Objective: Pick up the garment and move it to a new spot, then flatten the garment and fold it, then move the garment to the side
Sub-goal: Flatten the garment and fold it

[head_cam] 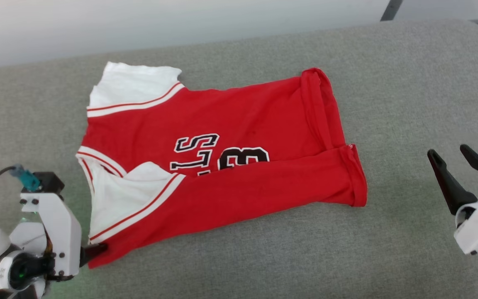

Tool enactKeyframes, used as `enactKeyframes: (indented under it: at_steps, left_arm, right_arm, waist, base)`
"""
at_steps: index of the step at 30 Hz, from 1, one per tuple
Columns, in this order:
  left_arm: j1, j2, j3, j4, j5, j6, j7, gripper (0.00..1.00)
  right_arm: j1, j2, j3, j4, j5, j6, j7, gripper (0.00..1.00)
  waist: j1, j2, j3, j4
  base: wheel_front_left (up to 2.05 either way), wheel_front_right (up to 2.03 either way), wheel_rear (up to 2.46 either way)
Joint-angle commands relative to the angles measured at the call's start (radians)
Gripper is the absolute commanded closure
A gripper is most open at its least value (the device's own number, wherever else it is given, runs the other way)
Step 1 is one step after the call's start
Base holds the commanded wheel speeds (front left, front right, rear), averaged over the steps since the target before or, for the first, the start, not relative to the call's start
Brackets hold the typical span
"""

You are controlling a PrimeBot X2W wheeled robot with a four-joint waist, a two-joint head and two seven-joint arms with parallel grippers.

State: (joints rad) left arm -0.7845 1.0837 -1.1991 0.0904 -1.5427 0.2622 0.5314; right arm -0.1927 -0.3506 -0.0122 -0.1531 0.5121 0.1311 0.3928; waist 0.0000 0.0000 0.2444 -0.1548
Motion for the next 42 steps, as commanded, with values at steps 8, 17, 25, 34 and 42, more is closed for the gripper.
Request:
enactKeyframes:
  at_steps: [8,17,25,34,42]
  left_arm:
    - [0.070,-0.044,-0.004,0.091,-0.021,-0.052,-0.063,0.00]
    - [0.091,-0.107,0.021,0.153,-0.072,-0.118,-0.095,1.00]
    - [0.064,-0.143,0.016,0.177,-0.043,-0.139,-0.094,1.00]
    - [0.035,-0.203,-0.001,0.186,-0.014,-0.151,-0.080,1.00]
    - [0.024,-0.239,-0.007,0.201,0.000,-0.160,-0.080,1.00]
  right_arm:
    - [0.065,0.058,-0.053,-0.077,-0.010,-0.001,0.031,0.00]
    - [0.074,0.065,-0.033,-0.092,0.012,-0.001,0.137,0.00]
    - [0.029,0.078,0.017,-0.052,0.026,-0.001,0.294,0.00]
    - [-0.078,0.106,0.055,0.098,-0.001,-0.001,0.405,0.00]
    - [-0.143,0.123,0.092,0.235,-0.020,-0.001,0.437,0.00]
  waist:
    - [0.0000,0.0000,0.040,-0.019]
    - [0.0000,0.0000,0.051,-0.003]
    - [0.0000,0.0000,0.066,0.022]
    - [0.0000,0.0000,0.081,0.069]
    - [0.0000,0.0000,0.087,0.099]
  base:
    - [0.00,0.00,0.00]
    - [0.00,0.00,0.00]
    - [0.00,0.00,0.00]
    - [0.00,0.00,0.00]
    - [0.00,0.00,0.00]
